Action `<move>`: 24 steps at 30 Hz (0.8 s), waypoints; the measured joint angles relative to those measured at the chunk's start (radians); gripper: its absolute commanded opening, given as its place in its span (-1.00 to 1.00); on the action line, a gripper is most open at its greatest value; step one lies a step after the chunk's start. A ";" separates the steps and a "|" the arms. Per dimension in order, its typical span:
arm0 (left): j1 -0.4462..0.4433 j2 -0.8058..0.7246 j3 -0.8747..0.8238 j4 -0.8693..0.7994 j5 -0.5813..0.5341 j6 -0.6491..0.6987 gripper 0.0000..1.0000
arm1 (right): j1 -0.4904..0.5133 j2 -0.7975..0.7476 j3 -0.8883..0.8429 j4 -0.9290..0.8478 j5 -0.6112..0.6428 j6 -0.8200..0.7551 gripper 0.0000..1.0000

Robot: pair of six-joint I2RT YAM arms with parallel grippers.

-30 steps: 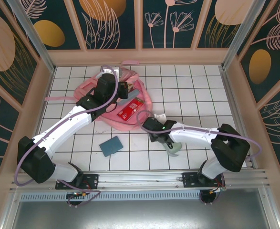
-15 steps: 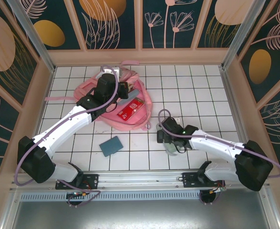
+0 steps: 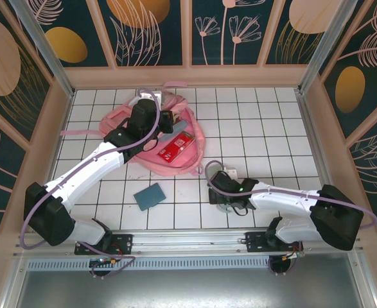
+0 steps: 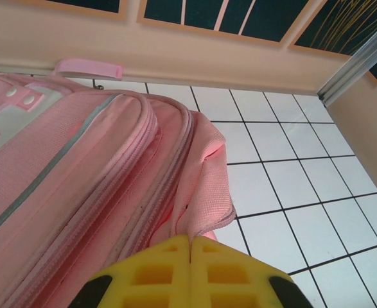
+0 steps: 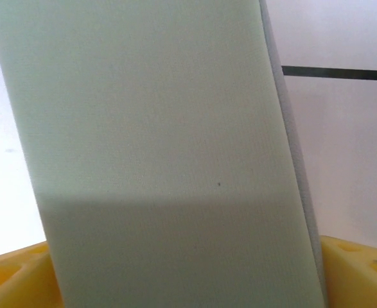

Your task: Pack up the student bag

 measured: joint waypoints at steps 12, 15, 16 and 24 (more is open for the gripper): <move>0.000 0.000 0.000 0.000 -0.001 0.000 -1.00 | 0.071 -0.001 0.096 -0.029 0.130 -0.022 0.25; 0.000 0.000 0.000 0.000 -0.001 0.000 -1.00 | 0.072 -0.011 0.163 -0.023 0.150 -0.066 0.25; 0.000 0.000 0.000 0.000 -0.001 0.000 -1.00 | 0.072 -0.011 0.185 -0.012 0.156 -0.086 0.25; 0.000 -0.001 0.000 0.000 -0.005 0.000 -1.00 | 0.055 0.133 0.365 0.105 0.156 -0.297 0.23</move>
